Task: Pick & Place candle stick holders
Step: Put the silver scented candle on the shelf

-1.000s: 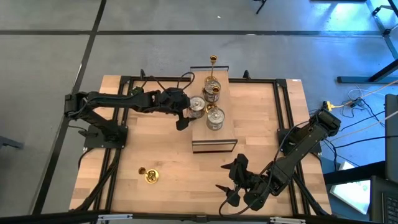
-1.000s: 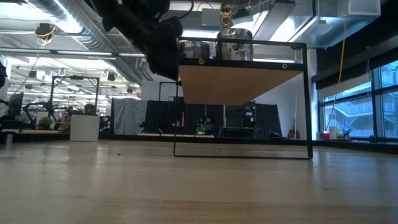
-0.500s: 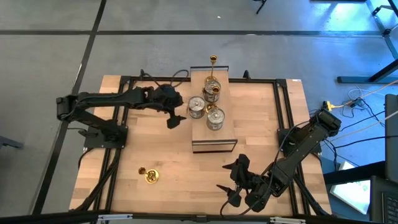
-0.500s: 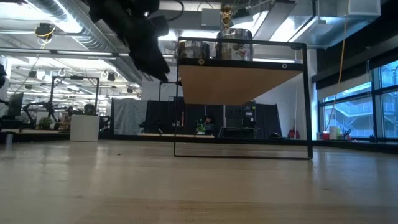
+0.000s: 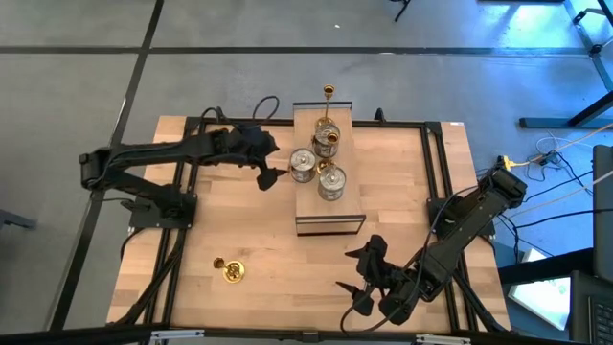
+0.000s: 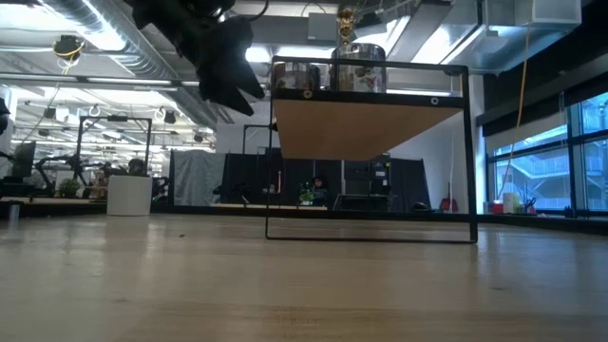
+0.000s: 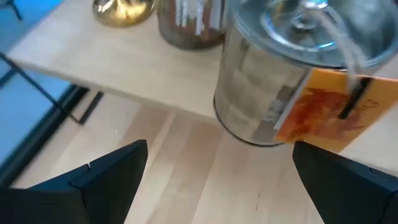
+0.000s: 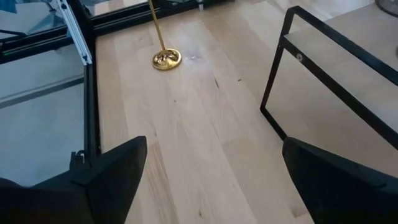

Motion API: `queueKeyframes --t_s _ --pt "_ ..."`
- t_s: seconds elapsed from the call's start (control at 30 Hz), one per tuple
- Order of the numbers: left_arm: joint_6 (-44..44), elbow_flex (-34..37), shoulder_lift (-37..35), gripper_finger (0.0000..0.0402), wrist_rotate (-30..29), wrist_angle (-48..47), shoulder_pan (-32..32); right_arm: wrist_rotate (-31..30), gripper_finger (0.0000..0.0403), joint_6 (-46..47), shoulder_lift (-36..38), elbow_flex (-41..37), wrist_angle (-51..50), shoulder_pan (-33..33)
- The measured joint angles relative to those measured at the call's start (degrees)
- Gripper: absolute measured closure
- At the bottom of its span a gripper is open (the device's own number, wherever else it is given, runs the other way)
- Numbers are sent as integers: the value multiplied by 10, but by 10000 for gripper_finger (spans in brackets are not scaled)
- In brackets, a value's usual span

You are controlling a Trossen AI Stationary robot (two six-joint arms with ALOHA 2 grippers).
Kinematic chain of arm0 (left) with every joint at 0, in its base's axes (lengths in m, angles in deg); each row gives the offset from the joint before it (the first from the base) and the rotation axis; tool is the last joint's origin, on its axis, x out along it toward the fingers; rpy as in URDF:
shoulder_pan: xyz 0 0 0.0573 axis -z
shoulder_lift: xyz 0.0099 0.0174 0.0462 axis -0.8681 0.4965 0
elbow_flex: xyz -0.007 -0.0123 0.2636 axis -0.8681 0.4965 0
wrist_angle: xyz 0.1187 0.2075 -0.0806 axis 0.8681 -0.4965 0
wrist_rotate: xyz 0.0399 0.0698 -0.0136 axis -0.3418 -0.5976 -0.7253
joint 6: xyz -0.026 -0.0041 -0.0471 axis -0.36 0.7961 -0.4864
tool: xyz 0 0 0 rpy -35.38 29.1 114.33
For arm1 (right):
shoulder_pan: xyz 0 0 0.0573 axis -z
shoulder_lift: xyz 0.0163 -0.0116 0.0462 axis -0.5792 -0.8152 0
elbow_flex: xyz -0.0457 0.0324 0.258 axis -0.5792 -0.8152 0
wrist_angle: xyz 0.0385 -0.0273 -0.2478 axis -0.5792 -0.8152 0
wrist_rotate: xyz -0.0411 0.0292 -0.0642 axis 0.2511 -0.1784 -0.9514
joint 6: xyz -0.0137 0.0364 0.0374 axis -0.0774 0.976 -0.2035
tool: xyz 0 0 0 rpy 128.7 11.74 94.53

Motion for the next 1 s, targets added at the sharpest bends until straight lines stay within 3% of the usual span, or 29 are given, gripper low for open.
queueKeyframes --t_s 0.33,0.5,0.63,1.0 --pt "-32 0 4 2 -19 -43 4 -2 25 15 7 0 -18 -2" --pt "-22 0 4 19 25 -61 3 -8 25 15 8 0 -23 -1" --pt "-26 0 4 84 44 -60 3 -12 25 15 8 0 -26 -1" --pt "-9 0 5 338 62 -37 2 -23 25 15 8 0 -34 -1"
